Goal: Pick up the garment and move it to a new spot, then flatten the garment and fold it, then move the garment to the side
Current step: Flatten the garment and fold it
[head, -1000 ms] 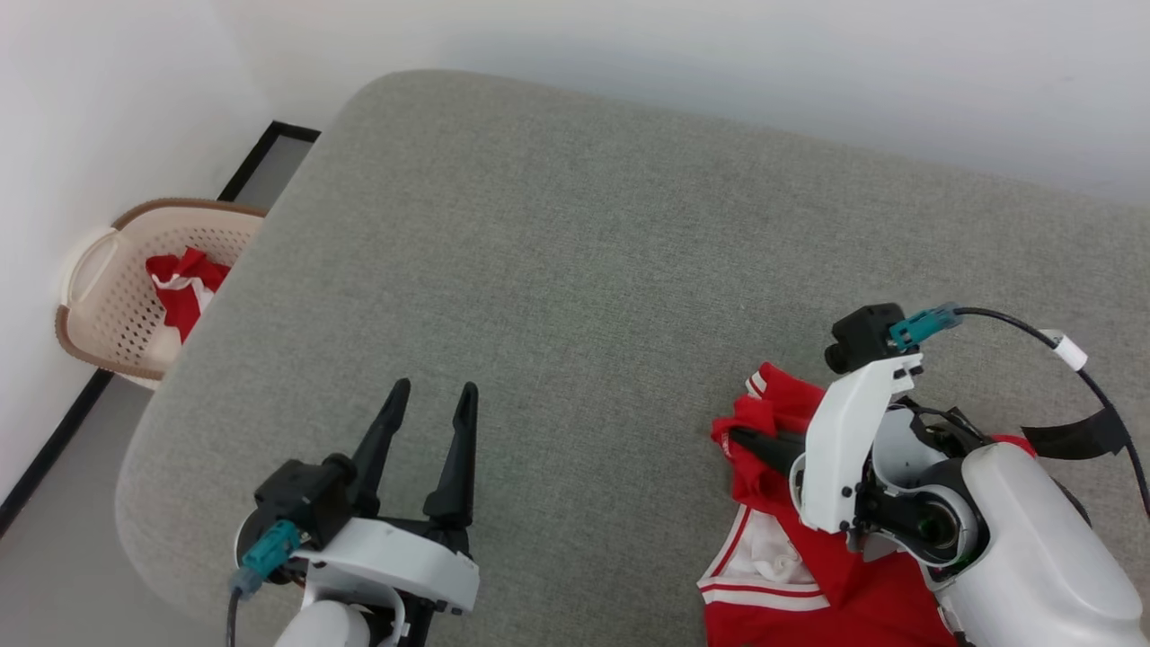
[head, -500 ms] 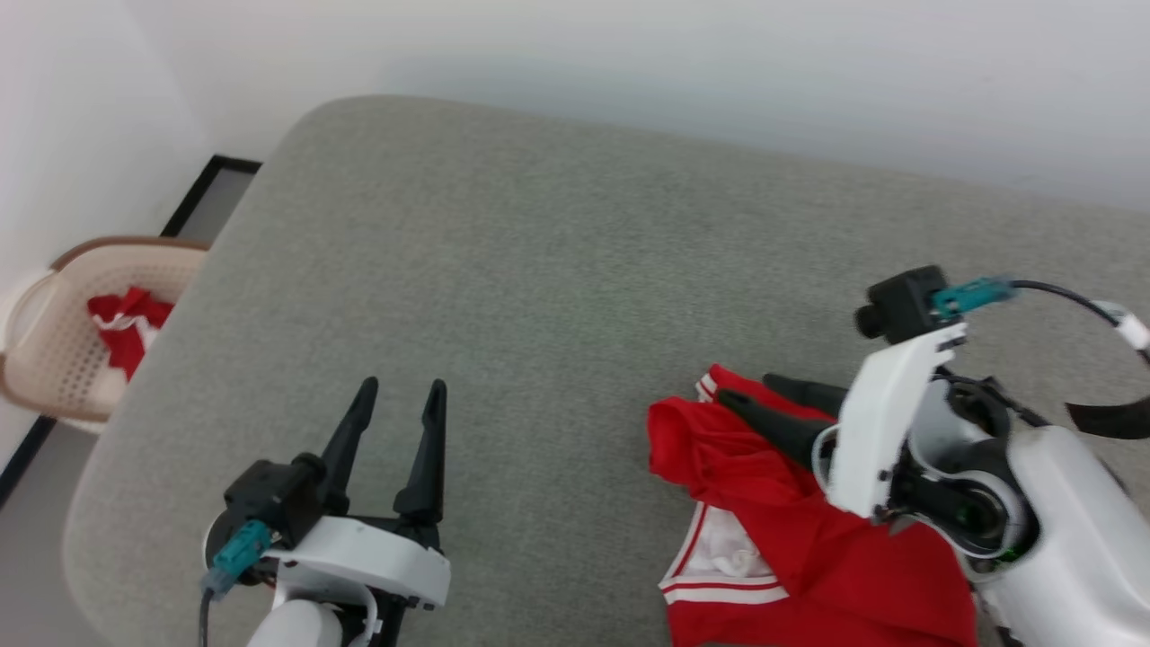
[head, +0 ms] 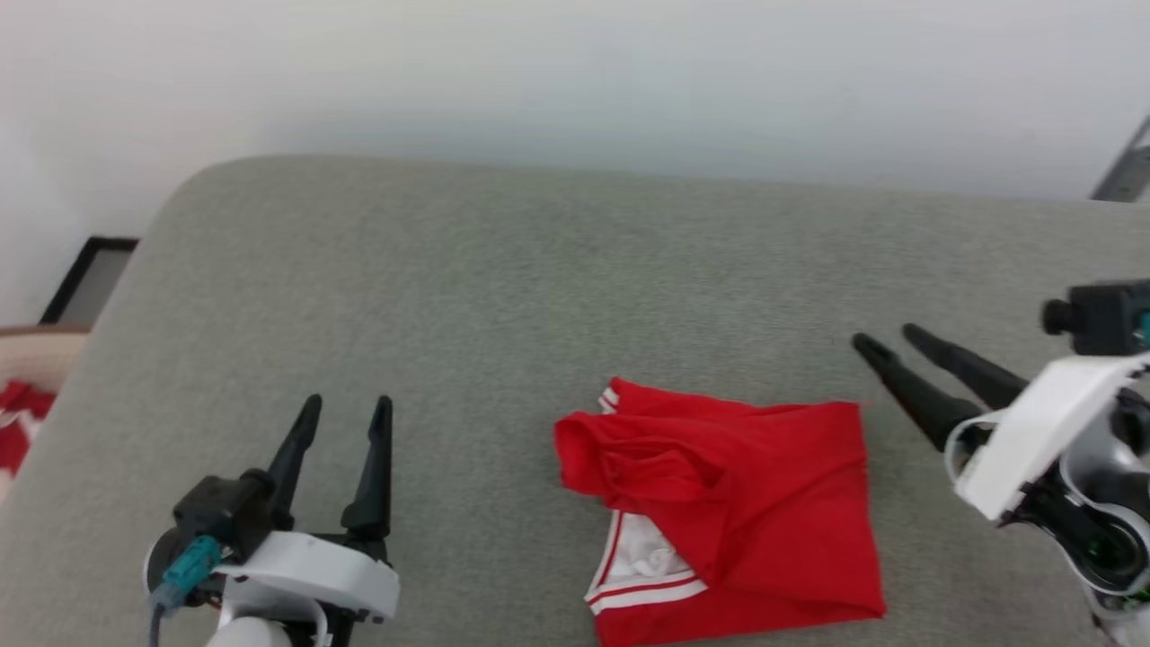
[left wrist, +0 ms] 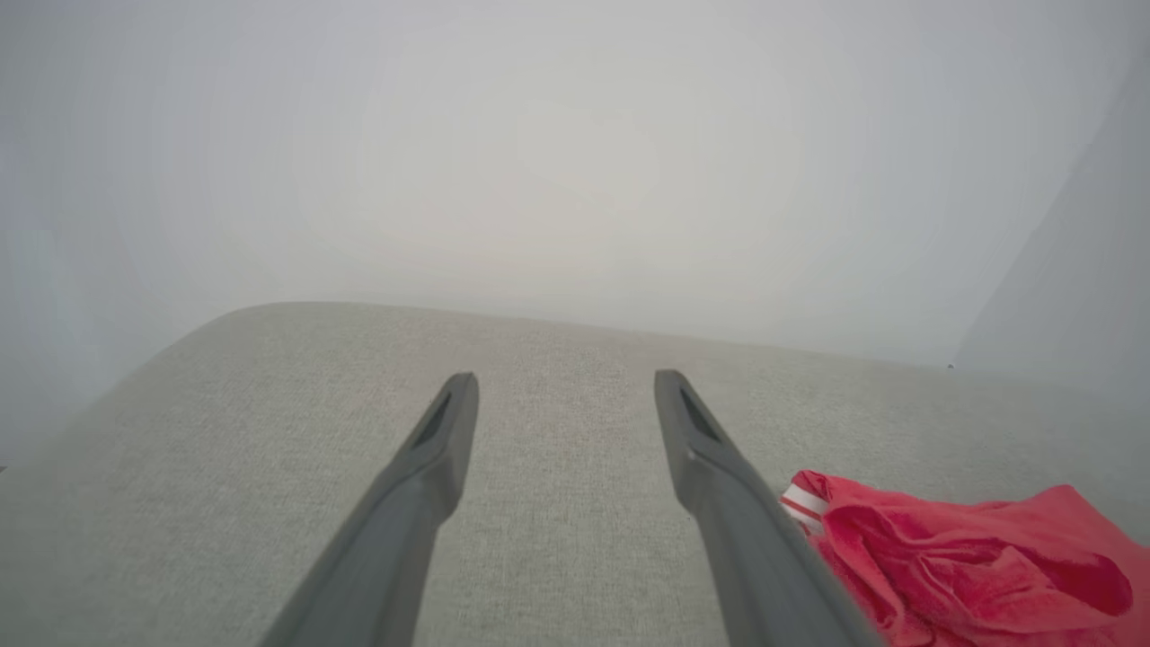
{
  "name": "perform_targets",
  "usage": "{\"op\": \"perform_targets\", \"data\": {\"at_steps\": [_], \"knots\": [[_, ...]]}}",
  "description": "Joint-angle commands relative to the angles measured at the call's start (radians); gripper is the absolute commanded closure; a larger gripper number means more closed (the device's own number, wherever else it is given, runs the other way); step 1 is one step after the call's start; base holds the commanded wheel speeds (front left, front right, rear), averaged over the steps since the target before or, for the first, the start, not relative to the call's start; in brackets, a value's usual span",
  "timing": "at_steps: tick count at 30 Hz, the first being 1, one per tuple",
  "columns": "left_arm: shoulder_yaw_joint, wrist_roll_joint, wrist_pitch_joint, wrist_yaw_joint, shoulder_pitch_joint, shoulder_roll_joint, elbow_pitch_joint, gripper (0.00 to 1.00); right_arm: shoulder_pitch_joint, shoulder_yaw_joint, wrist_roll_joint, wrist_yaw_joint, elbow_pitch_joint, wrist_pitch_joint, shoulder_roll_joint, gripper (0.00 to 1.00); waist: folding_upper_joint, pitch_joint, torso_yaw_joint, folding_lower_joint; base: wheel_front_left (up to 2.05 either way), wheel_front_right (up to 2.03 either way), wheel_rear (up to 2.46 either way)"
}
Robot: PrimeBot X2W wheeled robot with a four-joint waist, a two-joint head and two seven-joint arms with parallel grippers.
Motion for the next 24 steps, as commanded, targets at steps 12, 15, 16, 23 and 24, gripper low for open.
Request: {"op": "perform_targets", "data": {"at_steps": [12, 15, 16, 23, 24], "knots": [[0.026, -0.004, 0.003, 0.018, 0.079, 0.05, -0.012, 0.0, 0.136, -0.049, -0.036, -0.002, 0.075, -0.324, -0.1, 0.0, 0.0, -0.078, -0.145, 0.0, 0.0, 0.0, 0.0], [0.03, -0.006, 0.001, 0.019, 0.088, 0.053, -0.012, 0.0, 0.154, -0.04, -0.048, -0.002, 0.093, -0.381, -0.122, 0.0, 0.0, -0.082, -0.157, 0.0, 0.0, 0.0, 0.0], [0.032, -0.007, 0.0, 0.018, 0.094, 0.055, -0.012, 0.0, 0.164, -0.037, -0.051, -0.002, 0.105, -0.407, -0.125, 0.0, 0.0, -0.084, -0.162, 0.0, 0.0, 0.0, 0.0], [0.052, 0.0, -0.007, 0.016, 0.122, 0.062, -0.003, 0.0, 0.206, -0.007, -0.128, -0.002, 0.182, -0.596, -0.18, 0.0, 0.0, -0.098, -0.185, 0.0, 0.0, 0.0, 0.0], [0.056, 0.0, -0.008, 0.016, 0.126, 0.062, -0.003, 0.0, 0.209, -0.003, -0.142, -0.002, 0.193, -0.614, -0.188, 0.0, 0.0, -0.099, -0.186, 0.0, 0.0, 0.0, 0.0]]}}
